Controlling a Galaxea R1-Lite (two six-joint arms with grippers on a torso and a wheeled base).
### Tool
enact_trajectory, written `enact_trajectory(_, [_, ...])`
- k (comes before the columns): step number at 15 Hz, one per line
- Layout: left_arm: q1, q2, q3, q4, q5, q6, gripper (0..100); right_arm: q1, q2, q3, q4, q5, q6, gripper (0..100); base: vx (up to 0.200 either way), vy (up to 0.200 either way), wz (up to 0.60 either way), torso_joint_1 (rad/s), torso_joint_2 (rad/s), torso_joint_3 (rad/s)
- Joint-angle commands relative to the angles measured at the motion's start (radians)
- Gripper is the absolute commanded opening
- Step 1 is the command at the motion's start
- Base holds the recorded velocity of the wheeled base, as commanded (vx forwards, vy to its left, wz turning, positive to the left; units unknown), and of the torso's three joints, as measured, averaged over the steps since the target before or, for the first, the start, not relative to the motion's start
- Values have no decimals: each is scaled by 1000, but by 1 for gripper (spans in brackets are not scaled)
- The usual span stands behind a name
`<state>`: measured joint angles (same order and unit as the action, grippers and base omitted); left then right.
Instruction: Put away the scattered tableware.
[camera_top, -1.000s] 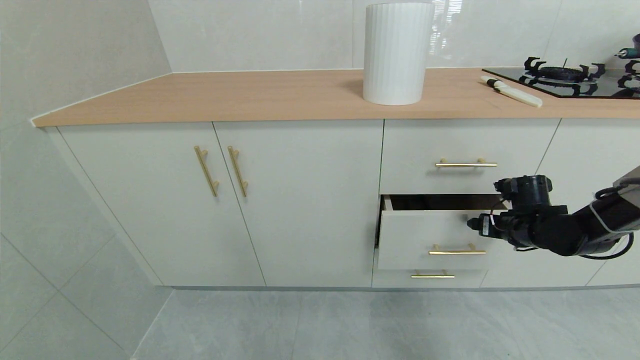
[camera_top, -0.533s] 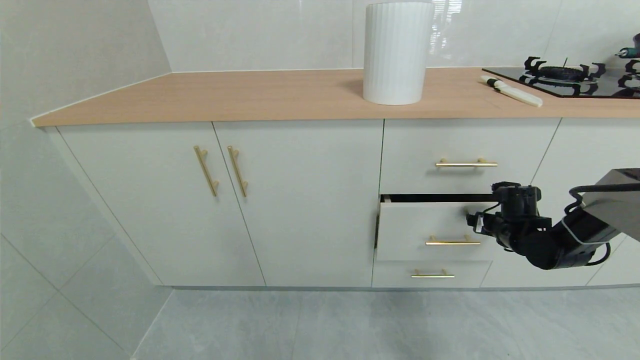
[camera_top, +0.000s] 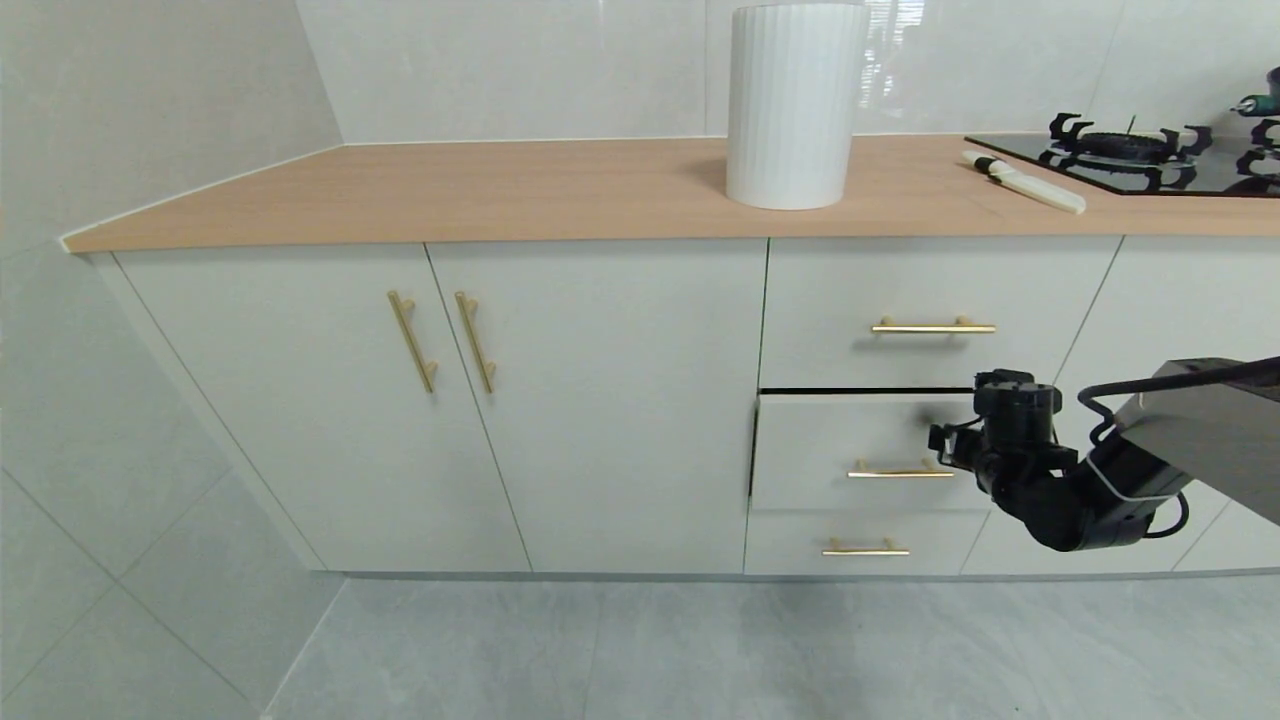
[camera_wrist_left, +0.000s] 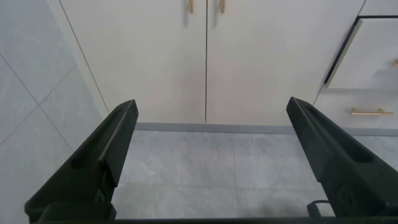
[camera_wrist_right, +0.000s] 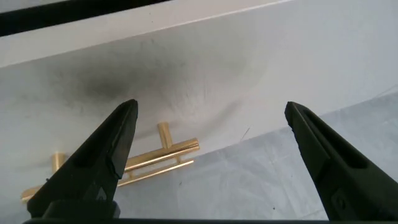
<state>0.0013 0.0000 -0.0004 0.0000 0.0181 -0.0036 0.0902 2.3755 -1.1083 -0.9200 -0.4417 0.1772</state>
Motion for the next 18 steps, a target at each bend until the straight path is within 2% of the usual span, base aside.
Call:
enact_trajectory(1, [0,0,0,0,0,1,100,0,28,-39,-26,-29,10,100,0,0,0,0,0,0])
enact_trajectory(6, [0,0,-1,0,0,1,100,-1,39,-64,-34,-54,13,100,0,0,0,0,0,0])
enact_trajectory(9, [0,0,-1,-2,0,-1,100,-12,71,-130,-54,-114,13,100,0,0,0,0,0,0])
enact_trajectory(14, [0,0,0,-2,0,1,100,-18,71,-128,-69,-115,13,100,0,0,0,0,0,0])
enact_trajectory(16, [0,0,0,0,0,-1,100,-17,33,-74,-69,-114,11,100,0,0,0,0,0,0])
enact_trajectory(18, [0,0,0,-2,0,-1,100,-7,-116,56,-68,-75,10,100,0,0,0,0,0,0])
